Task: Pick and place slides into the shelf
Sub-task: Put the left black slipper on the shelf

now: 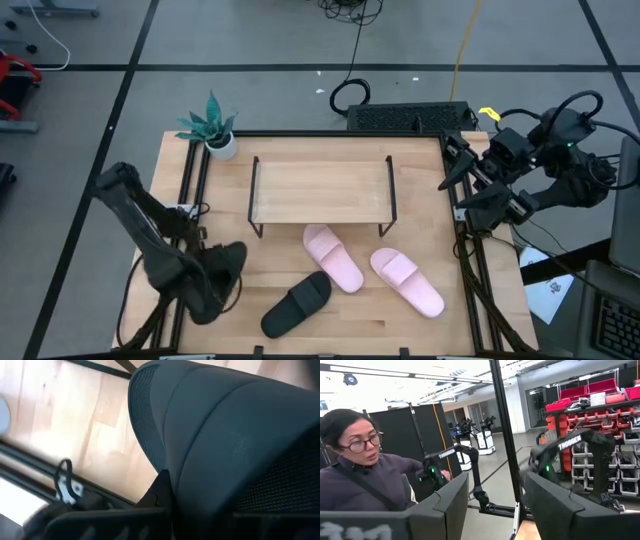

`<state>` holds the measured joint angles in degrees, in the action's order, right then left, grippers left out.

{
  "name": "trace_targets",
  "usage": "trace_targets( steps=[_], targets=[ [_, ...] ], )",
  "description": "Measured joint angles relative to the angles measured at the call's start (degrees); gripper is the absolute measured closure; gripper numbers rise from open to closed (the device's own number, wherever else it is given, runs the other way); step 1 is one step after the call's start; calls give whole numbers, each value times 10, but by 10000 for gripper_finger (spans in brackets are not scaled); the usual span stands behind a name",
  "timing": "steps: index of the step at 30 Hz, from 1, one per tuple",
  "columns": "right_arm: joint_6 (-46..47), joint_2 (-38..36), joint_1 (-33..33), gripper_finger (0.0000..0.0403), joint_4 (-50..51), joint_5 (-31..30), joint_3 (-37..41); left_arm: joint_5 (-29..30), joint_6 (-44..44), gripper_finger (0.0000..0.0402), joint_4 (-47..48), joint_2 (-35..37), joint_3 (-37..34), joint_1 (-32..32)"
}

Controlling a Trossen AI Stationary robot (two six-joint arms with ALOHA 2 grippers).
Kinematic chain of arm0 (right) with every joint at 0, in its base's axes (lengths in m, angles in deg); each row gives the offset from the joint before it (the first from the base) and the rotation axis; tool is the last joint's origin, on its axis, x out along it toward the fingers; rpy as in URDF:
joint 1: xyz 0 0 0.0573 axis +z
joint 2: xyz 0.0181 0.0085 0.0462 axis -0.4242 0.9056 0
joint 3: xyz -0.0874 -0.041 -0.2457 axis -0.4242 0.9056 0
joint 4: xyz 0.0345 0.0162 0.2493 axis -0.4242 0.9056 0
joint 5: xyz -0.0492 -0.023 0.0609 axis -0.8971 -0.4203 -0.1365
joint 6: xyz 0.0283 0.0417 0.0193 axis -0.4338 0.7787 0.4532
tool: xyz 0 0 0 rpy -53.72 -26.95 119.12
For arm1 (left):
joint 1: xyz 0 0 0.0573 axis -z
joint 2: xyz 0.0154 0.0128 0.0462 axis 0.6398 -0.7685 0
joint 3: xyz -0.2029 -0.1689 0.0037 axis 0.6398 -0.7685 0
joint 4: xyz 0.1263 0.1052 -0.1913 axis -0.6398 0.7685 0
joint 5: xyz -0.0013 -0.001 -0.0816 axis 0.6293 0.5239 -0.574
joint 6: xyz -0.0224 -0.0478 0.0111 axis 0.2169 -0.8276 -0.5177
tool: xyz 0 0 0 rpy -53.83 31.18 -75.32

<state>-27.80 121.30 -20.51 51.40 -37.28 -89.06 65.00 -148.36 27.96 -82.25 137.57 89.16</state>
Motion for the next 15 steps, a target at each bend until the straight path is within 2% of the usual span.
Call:
trace_targets(
  steps=[4, 8, 12, 15],
  targets=[
    [-1, 0, 0, 220, 3, 0, 0, 39, -29, 400, 1, 22, 86, -7],
    [-6, 0, 0, 220, 7, 0, 0, 87, -15, 401, 1, 20, 154, -30],
    [-6, 0, 0, 220, 7, 0, 0, 136, 64, 401, 3, 13, 200, -71],
    [-6, 0, 0, 220, 7, 1, 0, 210, 162, 401, 0, 9, 230, -120]
  ],
)
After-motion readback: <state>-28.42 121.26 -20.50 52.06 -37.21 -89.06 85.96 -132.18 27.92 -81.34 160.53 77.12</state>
